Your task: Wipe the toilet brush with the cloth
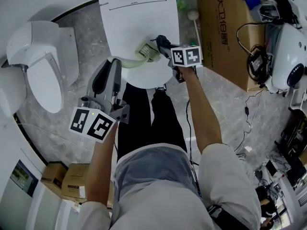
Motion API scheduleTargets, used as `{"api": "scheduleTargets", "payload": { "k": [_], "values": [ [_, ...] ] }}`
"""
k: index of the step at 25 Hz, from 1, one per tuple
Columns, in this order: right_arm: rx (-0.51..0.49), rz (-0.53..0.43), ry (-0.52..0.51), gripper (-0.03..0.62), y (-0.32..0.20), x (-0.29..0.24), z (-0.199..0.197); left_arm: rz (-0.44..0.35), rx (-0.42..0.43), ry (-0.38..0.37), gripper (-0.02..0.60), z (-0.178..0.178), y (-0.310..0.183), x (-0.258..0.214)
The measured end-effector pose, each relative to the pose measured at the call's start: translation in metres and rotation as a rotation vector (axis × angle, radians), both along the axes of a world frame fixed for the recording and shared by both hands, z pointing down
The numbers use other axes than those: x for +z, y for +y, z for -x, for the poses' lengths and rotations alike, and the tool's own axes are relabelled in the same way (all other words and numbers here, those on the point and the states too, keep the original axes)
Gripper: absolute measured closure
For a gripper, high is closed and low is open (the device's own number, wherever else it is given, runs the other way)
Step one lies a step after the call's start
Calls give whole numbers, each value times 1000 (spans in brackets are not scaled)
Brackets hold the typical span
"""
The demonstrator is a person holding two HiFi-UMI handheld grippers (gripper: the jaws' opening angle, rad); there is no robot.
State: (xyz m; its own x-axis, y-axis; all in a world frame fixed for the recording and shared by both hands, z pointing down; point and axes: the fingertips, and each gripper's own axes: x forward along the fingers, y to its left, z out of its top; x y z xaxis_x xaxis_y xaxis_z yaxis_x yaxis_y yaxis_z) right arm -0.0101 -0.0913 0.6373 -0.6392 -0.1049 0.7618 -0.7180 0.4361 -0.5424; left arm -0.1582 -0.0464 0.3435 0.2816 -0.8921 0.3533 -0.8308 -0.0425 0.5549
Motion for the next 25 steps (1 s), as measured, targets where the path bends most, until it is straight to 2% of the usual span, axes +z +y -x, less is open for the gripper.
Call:
{"api": "scheduleTargets", "payload": {
  "k": [14,25],
  "values": [
    [390,98,-40,505,31,10,-10,-1,5,8,581,-2,0,0],
    [512,46,31,505,41,3,-1,-2,-2,15,581,-1,3,0]
  ]
}}
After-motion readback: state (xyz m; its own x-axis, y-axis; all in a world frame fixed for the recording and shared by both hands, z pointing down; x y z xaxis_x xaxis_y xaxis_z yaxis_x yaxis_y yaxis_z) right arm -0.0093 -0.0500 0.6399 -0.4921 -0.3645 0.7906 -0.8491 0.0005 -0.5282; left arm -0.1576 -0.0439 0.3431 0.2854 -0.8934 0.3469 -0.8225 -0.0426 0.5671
